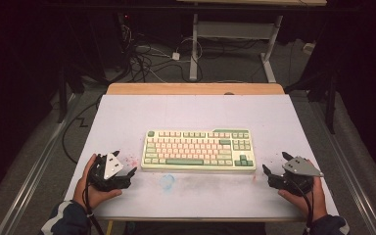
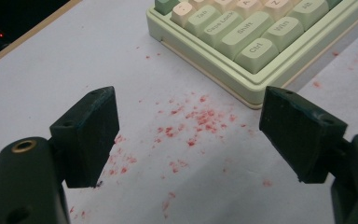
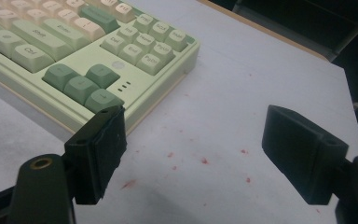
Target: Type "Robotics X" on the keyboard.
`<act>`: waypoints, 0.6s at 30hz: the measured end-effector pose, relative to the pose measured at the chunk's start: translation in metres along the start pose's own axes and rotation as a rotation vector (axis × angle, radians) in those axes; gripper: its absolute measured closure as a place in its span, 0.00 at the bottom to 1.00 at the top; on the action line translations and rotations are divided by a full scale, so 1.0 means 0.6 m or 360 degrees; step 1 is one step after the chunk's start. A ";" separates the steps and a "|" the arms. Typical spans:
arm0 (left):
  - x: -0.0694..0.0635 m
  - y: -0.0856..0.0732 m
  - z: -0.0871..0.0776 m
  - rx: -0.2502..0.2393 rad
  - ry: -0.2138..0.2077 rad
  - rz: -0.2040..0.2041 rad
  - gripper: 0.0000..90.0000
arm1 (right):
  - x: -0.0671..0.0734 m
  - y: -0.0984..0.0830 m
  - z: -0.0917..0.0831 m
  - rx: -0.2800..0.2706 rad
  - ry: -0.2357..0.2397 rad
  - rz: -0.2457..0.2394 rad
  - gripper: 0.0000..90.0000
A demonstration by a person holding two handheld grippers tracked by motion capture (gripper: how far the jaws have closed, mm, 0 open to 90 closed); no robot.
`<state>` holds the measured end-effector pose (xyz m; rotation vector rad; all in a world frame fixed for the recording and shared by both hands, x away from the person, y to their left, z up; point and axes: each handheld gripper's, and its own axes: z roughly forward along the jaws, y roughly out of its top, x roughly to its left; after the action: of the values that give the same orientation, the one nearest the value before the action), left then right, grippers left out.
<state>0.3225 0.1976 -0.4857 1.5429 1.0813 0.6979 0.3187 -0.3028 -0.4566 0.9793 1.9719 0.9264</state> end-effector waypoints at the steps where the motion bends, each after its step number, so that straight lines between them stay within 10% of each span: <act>1: 0.000 0.000 0.000 -0.0001 0.0003 0.0000 0.21 | 0.000 -0.002 -0.001 0.0008 0.0005 0.0001 0.25; 17: 0.004 0.003 -0.001 0.0007 -0.0009 -0.0012 0.24 | 0.003 0.001 -0.015 0.0000 0.0076 0.0041 0.29; 18: 0.012 0.004 -0.009 0.0127 0.0019 0.0091 0.24 | 0.003 0.001 -0.015 0.0000 0.0076 0.0041 0.29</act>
<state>0.3218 0.2065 -0.4827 1.6449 1.0888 0.7110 0.3102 -0.3035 -0.4526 0.9935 2.0033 0.9723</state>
